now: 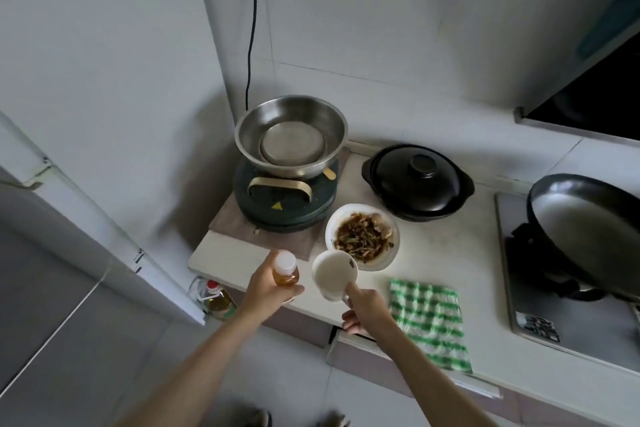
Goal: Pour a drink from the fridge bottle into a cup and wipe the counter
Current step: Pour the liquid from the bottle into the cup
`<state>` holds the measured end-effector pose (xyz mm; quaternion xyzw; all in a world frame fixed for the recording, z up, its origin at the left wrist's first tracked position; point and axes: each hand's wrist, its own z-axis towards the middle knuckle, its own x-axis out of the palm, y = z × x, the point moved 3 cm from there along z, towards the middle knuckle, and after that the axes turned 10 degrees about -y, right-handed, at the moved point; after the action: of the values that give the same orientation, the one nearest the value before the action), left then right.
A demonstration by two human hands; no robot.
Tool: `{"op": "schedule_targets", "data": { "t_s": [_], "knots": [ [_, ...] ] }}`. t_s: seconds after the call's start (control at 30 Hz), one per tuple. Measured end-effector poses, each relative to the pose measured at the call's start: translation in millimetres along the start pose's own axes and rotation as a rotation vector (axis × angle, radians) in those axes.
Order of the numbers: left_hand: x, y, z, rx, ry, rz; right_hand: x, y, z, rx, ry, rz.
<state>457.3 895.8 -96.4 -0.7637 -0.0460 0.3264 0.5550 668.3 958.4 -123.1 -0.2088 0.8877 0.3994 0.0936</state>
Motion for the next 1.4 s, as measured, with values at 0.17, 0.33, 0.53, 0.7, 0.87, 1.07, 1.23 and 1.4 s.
{"op": "schedule_targets", "data": {
  "t_s": [0.17,0.33,0.53,0.7,0.87,1.07,1.23,1.4],
  "knots": [
    [18,10,32,-0.037,0.086,0.009,-3,0,22,0.063,-0.043,-0.014],
    [36,17,59,-0.022,0.201,0.006,3,1,24,0.121,-0.085,0.022],
    [55,22,70,0.018,0.280,-0.021,5,-1,25,0.187,-0.149,0.080],
    [59,37,64,0.029,0.261,-0.056,3,-9,22,0.209,-0.169,0.111],
    [60,41,58,0.089,0.261,-0.035,3,-14,22,0.259,-0.178,0.090],
    [59,42,59,0.132,0.271,0.012,8,-11,18,0.288,-0.108,0.049],
    [55,39,61,0.196,0.297,0.081,-9,1,16,0.227,-0.099,-0.232],
    [53,41,62,0.200,0.306,0.145,-3,62,-18,-0.356,-0.313,-0.927]
  ]
}}
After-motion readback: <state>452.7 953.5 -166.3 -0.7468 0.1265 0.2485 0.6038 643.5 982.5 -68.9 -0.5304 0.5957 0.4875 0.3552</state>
